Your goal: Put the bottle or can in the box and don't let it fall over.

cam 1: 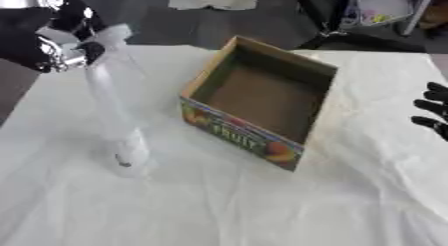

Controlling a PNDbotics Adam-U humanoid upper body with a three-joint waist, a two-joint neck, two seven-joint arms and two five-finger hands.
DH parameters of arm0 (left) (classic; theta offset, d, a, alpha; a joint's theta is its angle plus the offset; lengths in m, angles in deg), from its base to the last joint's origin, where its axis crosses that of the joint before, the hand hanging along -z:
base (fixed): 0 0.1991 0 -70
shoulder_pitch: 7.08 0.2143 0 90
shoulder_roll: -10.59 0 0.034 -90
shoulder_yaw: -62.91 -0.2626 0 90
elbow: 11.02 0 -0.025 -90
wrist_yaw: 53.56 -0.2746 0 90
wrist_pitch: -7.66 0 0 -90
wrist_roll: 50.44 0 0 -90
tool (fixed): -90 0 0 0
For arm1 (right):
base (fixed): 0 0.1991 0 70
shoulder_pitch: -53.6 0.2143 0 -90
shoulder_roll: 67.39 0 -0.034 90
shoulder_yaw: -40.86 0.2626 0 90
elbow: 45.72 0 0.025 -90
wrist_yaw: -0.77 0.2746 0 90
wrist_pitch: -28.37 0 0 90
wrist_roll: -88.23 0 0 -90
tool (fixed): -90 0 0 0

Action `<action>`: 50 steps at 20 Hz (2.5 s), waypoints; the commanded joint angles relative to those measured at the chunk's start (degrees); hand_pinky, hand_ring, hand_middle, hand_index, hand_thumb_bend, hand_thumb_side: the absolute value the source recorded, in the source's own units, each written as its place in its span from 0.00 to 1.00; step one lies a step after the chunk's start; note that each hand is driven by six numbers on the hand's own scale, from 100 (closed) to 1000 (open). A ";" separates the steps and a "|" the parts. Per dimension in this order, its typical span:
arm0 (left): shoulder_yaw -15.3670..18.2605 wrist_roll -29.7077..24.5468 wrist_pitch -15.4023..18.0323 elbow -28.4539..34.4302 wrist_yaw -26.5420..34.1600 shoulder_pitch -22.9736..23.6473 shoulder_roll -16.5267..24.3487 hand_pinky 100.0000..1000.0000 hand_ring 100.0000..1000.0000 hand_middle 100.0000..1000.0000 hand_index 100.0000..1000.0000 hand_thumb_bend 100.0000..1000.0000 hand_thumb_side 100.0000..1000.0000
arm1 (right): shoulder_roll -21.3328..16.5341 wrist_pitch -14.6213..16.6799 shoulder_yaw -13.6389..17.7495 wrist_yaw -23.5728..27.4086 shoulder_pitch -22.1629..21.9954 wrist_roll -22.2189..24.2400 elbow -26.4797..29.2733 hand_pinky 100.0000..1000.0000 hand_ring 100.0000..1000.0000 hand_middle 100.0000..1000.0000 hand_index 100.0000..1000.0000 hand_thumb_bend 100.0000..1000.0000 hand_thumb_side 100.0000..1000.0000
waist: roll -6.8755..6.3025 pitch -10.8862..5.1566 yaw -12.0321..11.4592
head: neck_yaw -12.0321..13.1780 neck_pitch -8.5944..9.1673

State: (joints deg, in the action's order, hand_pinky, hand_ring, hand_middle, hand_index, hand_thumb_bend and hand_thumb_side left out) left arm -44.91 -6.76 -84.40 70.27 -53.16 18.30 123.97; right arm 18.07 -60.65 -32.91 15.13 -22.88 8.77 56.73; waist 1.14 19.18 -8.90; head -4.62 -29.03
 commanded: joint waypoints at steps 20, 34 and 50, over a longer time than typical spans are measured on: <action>-0.77 1.59 -0.34 1.14 -0.83 -1.16 0.14 0.68 0.45 0.47 0.59 0.00 0.18 | -0.83 -0.41 0.81 0.42 0.18 -0.13 0.46 0.82 0.90 0.99 0.77 0.00 0.66 | -0.26 -1.25 -0.06 | 0.16 0.03; -0.64 4.43 -0.86 0.88 -1.55 -0.89 0.17 0.62 0.44 0.45 0.55 0.00 0.16 | -0.76 -0.43 0.78 0.63 0.20 0.04 0.50 0.83 0.91 1.00 0.77 0.00 0.67 | -0.14 -1.31 -0.18 | 0.05 0.08; -0.60 7.09 -1.20 0.78 -1.96 -1.26 0.04 0.53 0.29 0.34 0.43 0.00 0.16 | -0.70 -0.41 0.70 1.00 0.42 0.30 0.59 0.83 0.91 1.00 0.77 0.00 0.68 | -0.24 -1.49 0.39 | 0.04 0.17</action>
State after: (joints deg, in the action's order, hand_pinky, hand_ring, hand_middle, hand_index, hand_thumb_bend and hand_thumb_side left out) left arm -46.29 -0.10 -85.71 70.59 -54.84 18.32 122.98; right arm 18.19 -61.13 -32.60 15.71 -22.87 8.89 56.57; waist 1.04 19.18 -8.57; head -4.63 -29.04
